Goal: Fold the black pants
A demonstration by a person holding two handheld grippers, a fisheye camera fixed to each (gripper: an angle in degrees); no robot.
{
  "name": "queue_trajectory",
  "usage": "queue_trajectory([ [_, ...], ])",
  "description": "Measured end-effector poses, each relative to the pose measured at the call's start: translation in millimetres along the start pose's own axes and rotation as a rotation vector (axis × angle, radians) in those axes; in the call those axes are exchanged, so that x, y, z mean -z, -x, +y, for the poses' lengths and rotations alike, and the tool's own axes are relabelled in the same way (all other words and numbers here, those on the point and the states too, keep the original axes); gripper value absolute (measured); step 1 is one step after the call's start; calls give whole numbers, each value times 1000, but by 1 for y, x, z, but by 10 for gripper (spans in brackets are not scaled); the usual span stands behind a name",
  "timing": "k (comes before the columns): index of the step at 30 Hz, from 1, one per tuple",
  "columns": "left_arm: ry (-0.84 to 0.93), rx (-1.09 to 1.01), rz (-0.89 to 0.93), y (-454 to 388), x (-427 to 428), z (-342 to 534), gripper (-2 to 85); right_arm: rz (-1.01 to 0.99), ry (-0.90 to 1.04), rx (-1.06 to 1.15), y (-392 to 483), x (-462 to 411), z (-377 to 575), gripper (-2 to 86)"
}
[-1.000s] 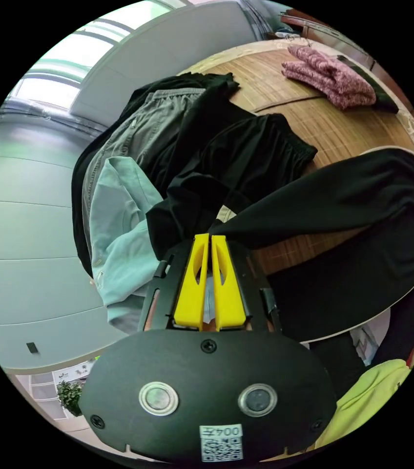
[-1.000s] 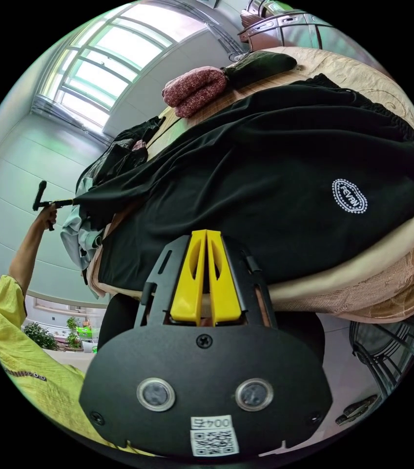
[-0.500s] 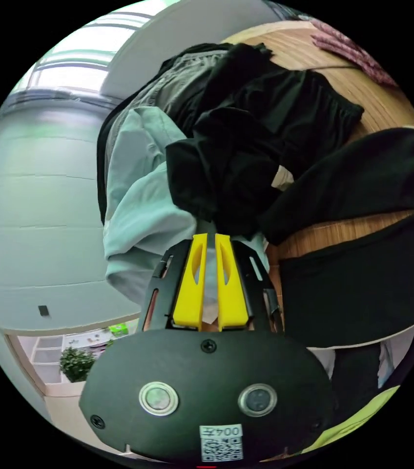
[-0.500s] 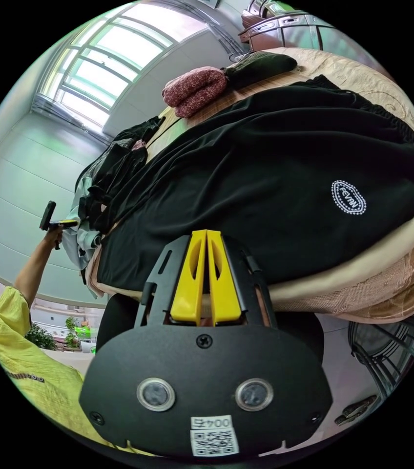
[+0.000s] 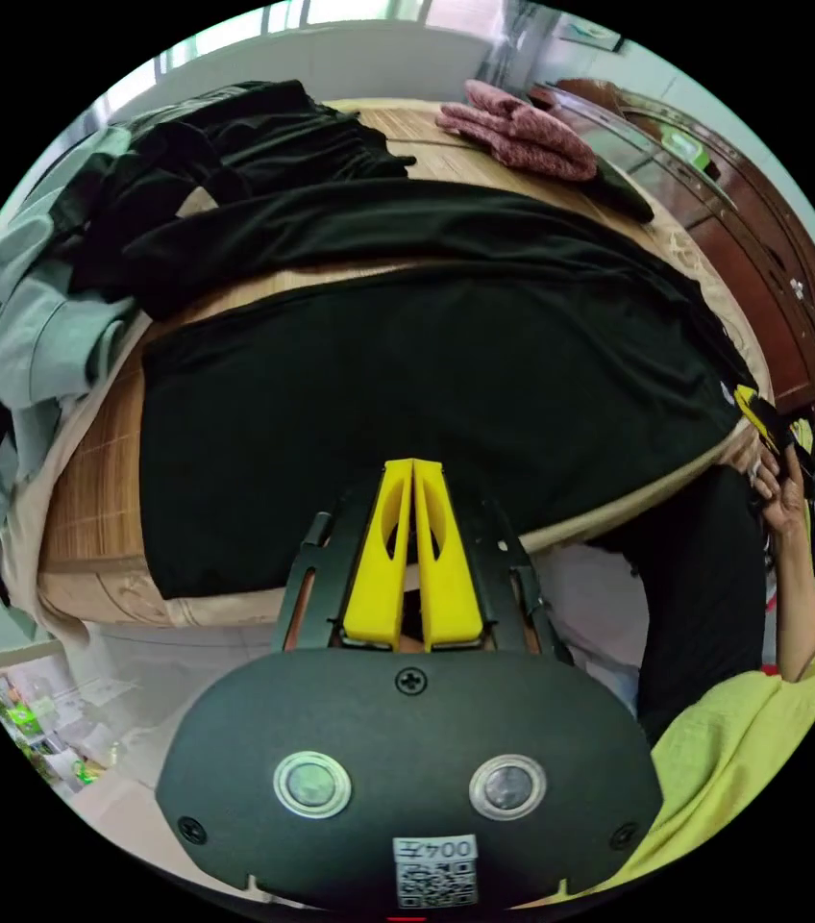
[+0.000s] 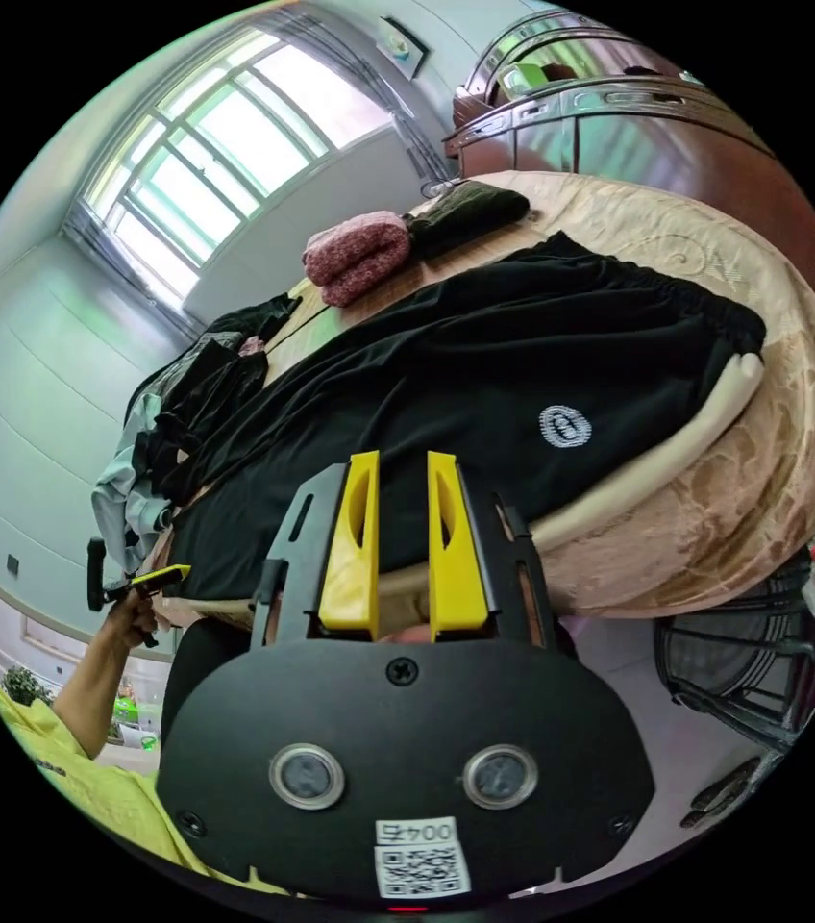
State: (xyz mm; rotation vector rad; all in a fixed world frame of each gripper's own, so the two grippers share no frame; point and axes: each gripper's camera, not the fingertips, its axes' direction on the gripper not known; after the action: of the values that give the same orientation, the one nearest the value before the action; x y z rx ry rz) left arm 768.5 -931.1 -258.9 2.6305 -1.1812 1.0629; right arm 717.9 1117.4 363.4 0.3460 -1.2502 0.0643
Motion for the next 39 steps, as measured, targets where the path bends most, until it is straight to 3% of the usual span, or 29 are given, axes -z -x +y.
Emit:
queue_trajectory([
  [6, -37, 95, -7, 19, 17, 17, 1, 127, -52, -49, -85, 21, -26, 4],
  [19, -34, 87, -45, 60, 59, 37, 1, 504, 117, 100, -206, -73, -36, 48],
  [24, 15, 60, -52, 73, 84, 35, 1, 380, 139, 6, -242, -78, -28, 50],
  [27, -156, 115, 134, 90, 117, 39, 1, 256, 91, 109, -223, -74, -9, 39],
  [29, -326, 282, 252, 120, 136, 44, 2, 156, 92, 187, -202, -81, 4, 33],
  [32, -460, 542, 341, 163, 140, 48, 2, 7, 123, 305, -155, -113, 25, 42],
  [39, -580, 775, 354, 232, 134, 36, 2, -158, 257, 646, 16, -265, 48, 62],
])
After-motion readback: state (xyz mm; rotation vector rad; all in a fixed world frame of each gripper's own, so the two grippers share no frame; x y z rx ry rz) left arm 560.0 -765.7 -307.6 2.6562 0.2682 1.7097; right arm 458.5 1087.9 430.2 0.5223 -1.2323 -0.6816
